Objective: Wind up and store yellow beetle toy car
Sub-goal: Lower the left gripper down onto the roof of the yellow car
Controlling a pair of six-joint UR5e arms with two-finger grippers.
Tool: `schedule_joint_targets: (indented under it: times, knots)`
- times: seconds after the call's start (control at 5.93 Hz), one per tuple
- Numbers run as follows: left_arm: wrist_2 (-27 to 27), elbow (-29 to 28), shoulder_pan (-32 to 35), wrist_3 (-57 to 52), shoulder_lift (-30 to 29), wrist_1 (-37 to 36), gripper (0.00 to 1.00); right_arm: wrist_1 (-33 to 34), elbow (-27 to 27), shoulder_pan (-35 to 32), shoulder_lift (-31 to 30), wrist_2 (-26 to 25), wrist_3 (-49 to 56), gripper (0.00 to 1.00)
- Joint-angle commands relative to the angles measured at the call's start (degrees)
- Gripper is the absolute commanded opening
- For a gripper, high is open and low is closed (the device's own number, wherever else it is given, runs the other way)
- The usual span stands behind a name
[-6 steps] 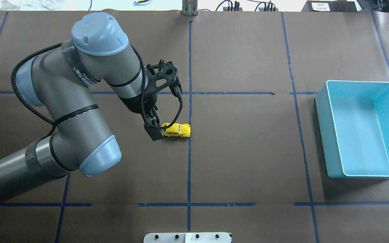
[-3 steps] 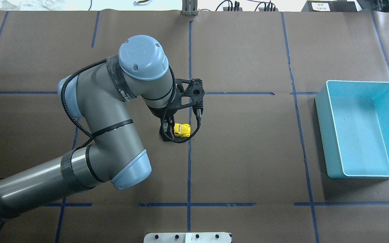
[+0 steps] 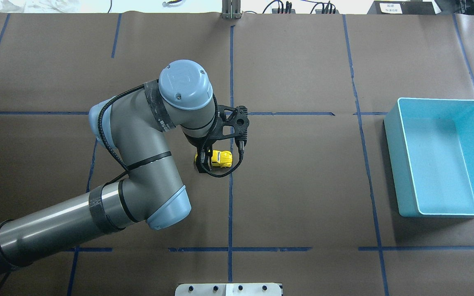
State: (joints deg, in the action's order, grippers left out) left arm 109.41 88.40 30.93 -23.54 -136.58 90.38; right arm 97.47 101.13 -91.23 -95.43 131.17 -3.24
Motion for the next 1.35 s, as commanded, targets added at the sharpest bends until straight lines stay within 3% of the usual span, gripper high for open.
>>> schedule_joint_targets:
  times: [0.0,0.84,1.01,1.18]
  knots:
    - [-2.0,-4.7,-1.0,0.1,-0.1,5.4,1.00,0.0,0.0,0.0,0.0,-0.1,0.0,1.00]
    - [-0.9,-8.2,-1.8,0.7,0.0,8.5,1.00,0.0,-0.4,0.1,0.2,-0.1,0.1,1.00]
    - [-0.5,-8.7,-1.8,0.4,0.0,8.5,0.80,0.0,-0.4,0.1,0.2,-0.1,0.1,1.00]
    - [-0.2,-8.7,-1.8,0.2,0.0,8.5,0.50,0.0,-0.4,0.1,0.2,0.0,0.1,1.00]
